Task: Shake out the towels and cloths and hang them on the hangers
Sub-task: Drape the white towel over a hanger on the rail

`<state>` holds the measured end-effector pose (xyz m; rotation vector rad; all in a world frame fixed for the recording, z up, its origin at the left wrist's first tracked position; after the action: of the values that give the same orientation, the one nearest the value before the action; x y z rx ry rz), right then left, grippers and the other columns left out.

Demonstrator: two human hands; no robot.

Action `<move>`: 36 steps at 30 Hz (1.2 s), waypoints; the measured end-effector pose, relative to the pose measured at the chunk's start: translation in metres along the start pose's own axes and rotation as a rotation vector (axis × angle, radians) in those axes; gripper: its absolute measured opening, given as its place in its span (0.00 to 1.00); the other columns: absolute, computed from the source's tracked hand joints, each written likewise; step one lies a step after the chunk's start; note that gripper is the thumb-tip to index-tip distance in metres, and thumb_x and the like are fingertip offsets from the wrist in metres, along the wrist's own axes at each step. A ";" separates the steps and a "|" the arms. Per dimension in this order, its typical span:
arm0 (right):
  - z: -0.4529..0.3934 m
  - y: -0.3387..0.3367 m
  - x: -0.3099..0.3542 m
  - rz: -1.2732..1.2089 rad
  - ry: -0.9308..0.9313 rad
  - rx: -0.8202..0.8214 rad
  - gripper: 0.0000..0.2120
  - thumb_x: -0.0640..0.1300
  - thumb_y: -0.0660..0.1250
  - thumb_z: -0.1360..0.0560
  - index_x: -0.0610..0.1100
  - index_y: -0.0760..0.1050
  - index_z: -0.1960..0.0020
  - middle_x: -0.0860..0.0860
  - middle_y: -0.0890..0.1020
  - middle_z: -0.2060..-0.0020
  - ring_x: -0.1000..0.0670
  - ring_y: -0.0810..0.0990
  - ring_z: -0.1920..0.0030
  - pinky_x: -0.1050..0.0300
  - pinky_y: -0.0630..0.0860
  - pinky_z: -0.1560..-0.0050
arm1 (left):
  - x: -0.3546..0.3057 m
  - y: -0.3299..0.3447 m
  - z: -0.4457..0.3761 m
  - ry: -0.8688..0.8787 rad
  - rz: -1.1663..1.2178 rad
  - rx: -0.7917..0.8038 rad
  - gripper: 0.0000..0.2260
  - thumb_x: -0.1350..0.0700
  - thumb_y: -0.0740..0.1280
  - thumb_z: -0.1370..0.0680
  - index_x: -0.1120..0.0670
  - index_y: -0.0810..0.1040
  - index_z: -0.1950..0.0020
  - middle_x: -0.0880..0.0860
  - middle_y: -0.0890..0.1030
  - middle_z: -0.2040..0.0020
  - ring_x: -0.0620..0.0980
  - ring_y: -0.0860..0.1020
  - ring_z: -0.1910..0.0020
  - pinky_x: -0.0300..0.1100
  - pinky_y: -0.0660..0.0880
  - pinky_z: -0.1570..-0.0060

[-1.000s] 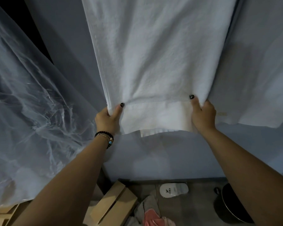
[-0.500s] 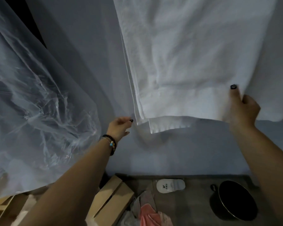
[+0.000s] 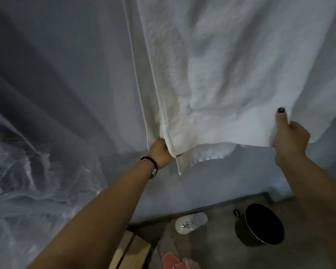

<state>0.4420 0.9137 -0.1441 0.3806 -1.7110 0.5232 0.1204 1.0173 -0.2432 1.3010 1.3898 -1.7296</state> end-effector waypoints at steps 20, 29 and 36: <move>0.062 0.026 -0.012 0.118 -0.030 0.252 0.25 0.63 0.61 0.24 0.41 0.72 0.62 0.48 0.73 0.68 0.51 0.71 0.68 0.57 0.68 0.66 | 0.043 -0.105 0.068 0.024 0.068 -0.429 0.14 0.52 0.69 0.26 0.54 0.76 0.41 0.49 0.77 0.43 0.43 0.76 0.47 0.33 0.72 0.48; 0.078 0.026 -0.031 0.039 -0.010 0.310 0.20 0.60 0.61 0.22 0.44 0.75 0.59 0.46 0.77 0.64 0.50 0.76 0.65 0.58 0.73 0.70 | 0.036 -0.093 0.075 -0.090 0.191 -0.504 0.08 0.68 0.60 0.21 0.59 0.73 0.57 0.44 0.74 0.66 0.48 0.70 0.62 0.35 0.72 0.62; 0.100 0.041 -0.045 -0.024 -0.009 0.392 0.18 0.58 0.62 0.22 0.46 0.75 0.62 0.51 0.77 0.68 0.54 0.76 0.68 0.60 0.72 0.68 | 0.042 -0.119 0.105 -0.090 0.372 -0.621 0.09 0.66 0.68 0.24 0.52 0.76 0.55 0.50 0.81 0.56 0.47 0.78 0.57 0.32 0.74 0.60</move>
<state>0.3472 0.8933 -0.2093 0.6832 -1.6075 0.8431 -0.0334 0.9606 -0.2352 1.0275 1.3727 -0.9837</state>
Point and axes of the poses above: each hand's wrist, its own z-axis away from the middle knuckle, its own y-axis out of the palm, x = y × z, the point moved 8 cm from there along -z, towards the middle knuckle
